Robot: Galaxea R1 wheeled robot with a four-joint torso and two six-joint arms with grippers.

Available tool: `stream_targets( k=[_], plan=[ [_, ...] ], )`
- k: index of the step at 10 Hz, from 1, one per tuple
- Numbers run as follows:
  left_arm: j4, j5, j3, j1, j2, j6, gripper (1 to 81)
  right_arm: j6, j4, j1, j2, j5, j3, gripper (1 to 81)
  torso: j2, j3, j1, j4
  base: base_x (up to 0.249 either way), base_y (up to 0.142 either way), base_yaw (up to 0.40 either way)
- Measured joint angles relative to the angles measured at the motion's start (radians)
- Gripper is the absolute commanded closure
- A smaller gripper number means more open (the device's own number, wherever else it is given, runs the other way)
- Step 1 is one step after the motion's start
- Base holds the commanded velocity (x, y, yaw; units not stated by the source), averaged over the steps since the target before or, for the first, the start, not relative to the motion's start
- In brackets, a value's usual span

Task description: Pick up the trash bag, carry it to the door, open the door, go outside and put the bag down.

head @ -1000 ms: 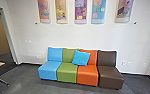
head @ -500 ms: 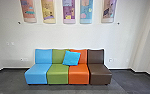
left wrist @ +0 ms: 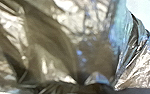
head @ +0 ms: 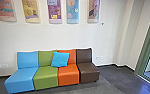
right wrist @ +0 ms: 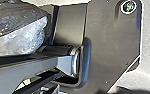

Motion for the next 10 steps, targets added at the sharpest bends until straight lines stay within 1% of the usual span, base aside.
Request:
stream_targets(
  k=[6,10],
  plan=[
    [0.0,0.0,0.0,0.0,0.0,0.0,81.1,0.0,0.0,0.0,0.019,0.001,-0.023,1.0,0.0,0.0,0.0,0.0,0.0,0.0,-0.375],
    [0.0,0.0,0.0,0.0,0.0,0.0,81.1,0.0,0.0,0.0,0.019,0.001,-0.024,1.0,0.0,0.0,0.0,0.0,0.0,0.0,-0.301]
  ],
)
